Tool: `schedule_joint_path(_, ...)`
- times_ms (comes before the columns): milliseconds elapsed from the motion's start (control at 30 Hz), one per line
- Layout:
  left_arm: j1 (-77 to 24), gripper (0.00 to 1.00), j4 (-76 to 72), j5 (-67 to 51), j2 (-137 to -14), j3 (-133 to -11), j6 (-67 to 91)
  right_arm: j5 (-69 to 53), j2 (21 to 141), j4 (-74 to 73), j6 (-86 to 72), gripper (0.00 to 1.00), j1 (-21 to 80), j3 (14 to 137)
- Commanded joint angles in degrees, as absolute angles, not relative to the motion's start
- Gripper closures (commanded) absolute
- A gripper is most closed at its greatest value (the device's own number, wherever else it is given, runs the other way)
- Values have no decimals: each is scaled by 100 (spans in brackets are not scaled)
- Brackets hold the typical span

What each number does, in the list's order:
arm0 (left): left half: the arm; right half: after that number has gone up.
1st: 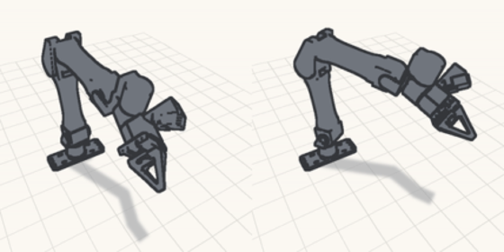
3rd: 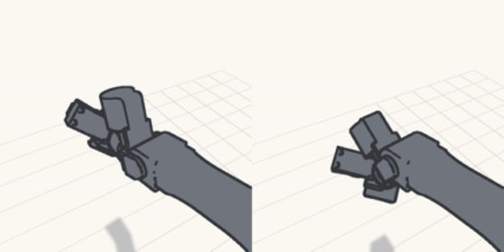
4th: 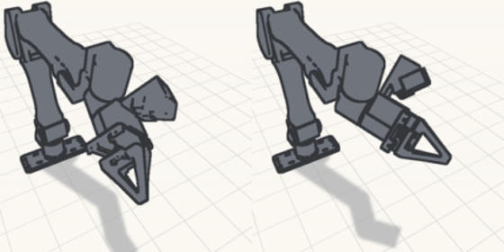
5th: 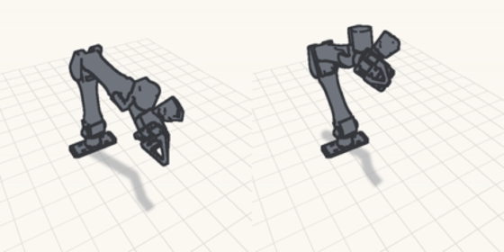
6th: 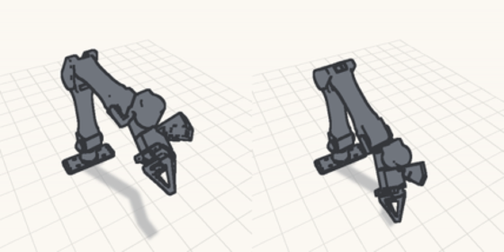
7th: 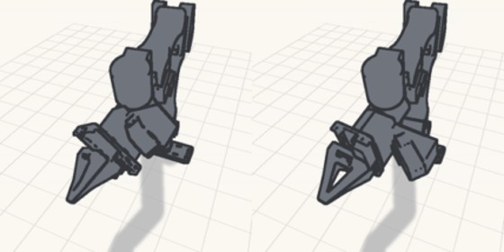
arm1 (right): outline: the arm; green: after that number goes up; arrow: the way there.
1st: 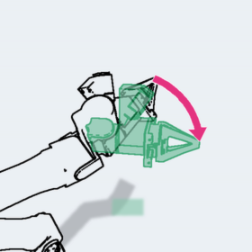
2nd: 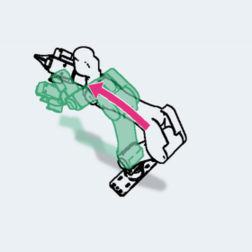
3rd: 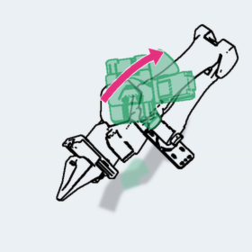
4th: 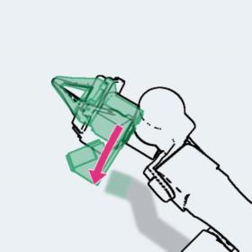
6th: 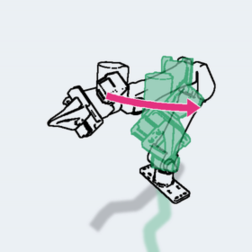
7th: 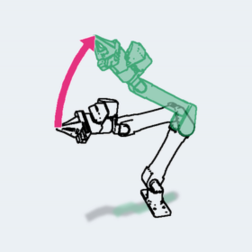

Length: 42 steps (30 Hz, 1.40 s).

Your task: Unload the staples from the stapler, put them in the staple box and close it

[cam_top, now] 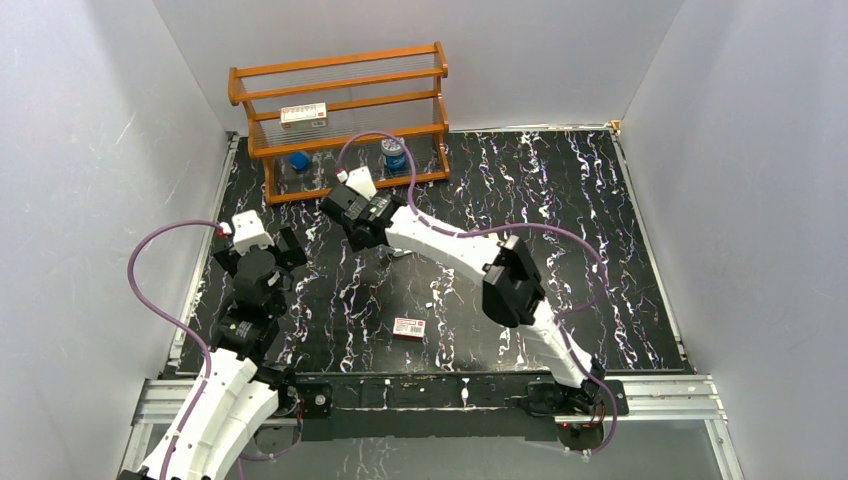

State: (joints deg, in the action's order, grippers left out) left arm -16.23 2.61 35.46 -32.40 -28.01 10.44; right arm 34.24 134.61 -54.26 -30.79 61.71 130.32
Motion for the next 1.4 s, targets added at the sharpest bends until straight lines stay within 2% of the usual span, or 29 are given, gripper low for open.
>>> schedule_joint_path(0, -1605, 3, 71, 3474, -3243, -2821, 1070, 3855, 11937, -4894, -2990, 21, 6095, 12319)
schedule_joint_path(67, -1600, 3, 27, 3122, -3251, -2781, 1011, 4047, 11414, -4759, -3072, 15, 5995, 11637)
schedule_joint_path(267, -1604, 2, -155, 2497, -3285, -2786, 1001, 3979, 9826, -4550, -3658, 11, 5080, 9257)
schedule_joint_path(433, -1602, 3, -183, 1974, -3416, -2760, 836, 2647, 8685, -3796, -3629, 7, 3627, 7525)
schedule_joint_path(567, -1606, 3, -148, 1683, -3600, -2811, 800, 1525, 8293, -3280, -3392, 8, 2844, 6732)
schedule_joint_path(800, -1601, 4, -89, 1044, -3981, -2942, 703, 880, 8859, -3549, -2797, 13, 2546, 6923)
schedule_joint_path(1000, -1607, 7, 131, 825, -4289, -3110, 679, 875, 9605, -3964, -2295, 25, 2503, 7453)
schedule_joint_path(1200, -1601, 7, 154, 719, -4261, -3083, 580, 1176, 9954, -3972, -1950, 33, 2477, 7567)
schedule_joint_path(1367, -1605, 7, 123, 647, -4259, -3068, 547, 811, 10170, -3872, -1549, 40, 2443, 7637)
